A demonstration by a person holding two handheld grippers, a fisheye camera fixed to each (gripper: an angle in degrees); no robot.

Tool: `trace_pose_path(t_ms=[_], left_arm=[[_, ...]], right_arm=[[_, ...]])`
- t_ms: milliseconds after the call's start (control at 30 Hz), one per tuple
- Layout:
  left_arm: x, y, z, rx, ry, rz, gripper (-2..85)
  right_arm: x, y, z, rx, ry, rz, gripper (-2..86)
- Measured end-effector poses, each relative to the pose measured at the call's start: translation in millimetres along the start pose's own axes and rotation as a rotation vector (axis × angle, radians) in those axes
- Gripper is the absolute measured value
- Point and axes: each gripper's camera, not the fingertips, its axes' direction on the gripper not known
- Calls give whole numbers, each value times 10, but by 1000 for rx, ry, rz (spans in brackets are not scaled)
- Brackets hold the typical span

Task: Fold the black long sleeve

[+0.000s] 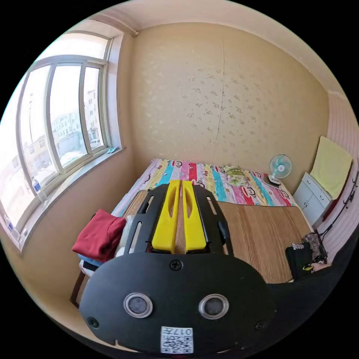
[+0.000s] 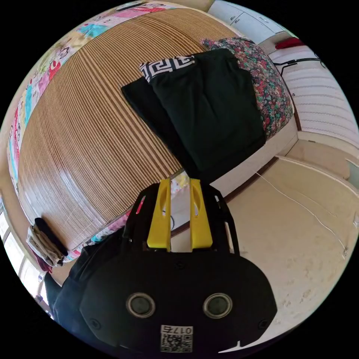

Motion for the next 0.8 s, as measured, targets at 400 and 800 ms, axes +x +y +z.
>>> trace_pose_path(t_ms=[400, 800], left_arm=[[1438, 376, -719, 147, -10, -58, -3], [1865, 679, -805, 262, 216, -227, 50]], right_arm=[[622, -842, 332, -202, -27, 23, 101], [949, -1178, 487, -291, -142, -83, 90]])
